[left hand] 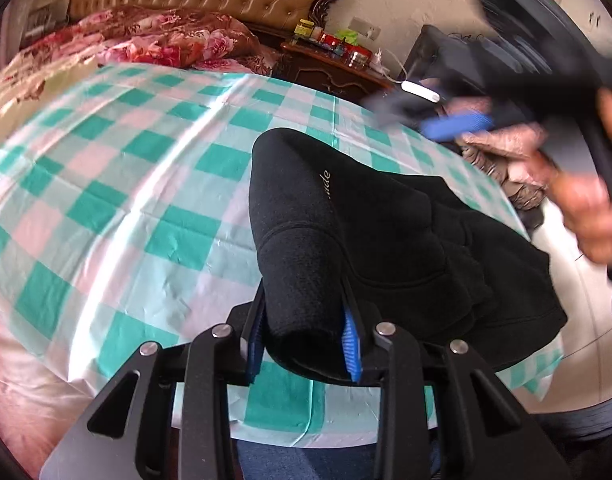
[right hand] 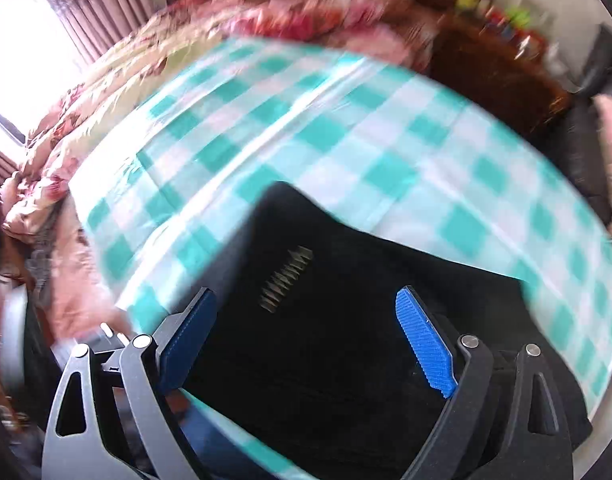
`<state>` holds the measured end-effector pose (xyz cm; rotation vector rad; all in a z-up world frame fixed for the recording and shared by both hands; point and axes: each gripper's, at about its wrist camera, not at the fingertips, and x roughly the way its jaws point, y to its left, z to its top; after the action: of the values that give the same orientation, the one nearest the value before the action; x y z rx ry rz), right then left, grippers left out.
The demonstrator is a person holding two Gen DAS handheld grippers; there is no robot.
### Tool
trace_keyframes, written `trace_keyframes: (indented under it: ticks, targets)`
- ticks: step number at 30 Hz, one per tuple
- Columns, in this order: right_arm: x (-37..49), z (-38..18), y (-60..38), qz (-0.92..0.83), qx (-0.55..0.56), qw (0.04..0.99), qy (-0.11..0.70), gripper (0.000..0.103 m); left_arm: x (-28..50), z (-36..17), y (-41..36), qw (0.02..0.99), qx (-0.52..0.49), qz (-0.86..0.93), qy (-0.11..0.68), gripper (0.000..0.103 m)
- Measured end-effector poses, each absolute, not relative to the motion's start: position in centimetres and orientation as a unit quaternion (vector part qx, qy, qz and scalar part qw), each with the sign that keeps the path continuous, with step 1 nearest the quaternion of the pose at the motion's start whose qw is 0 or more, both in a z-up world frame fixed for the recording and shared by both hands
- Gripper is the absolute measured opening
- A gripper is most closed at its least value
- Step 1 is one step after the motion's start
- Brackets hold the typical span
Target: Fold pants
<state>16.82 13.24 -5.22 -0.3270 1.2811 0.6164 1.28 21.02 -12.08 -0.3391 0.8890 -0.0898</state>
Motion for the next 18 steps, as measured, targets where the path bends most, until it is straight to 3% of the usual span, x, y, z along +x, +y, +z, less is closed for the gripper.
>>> trace_keyframes:
  ticks: [5, 12, 14, 18]
  targets:
    - [17.8, -9.0, 18.8, 0.271, -0.182, 0.696, 0.640, 0.088, 2.0, -11.1, 19.9, 0.884, -0.131, -0.023, 0.447, 0.031]
    - [17.9, -11.7, 21.2, 0.253, -0.248, 0.675, 0.647, 0.087, 2.1, -10.2, 18.1, 0.889, -0.086, -0.003, 0.451, 0.031]
    - [18.1, -12.6, 21.1, 0.249, -0.255, 0.666, 0.655, 0.075, 1.9, -9.7, 17.6, 0.891, -0.074, 0.001, 0.448, 0.031]
    - [17.9, -12.8, 20.9, 0.256, -0.256, 0.662, 0.656, 0.061, 1.9, -9.4, 16.9, 0.892, -0.064, 0.005, 0.446, 0.031]
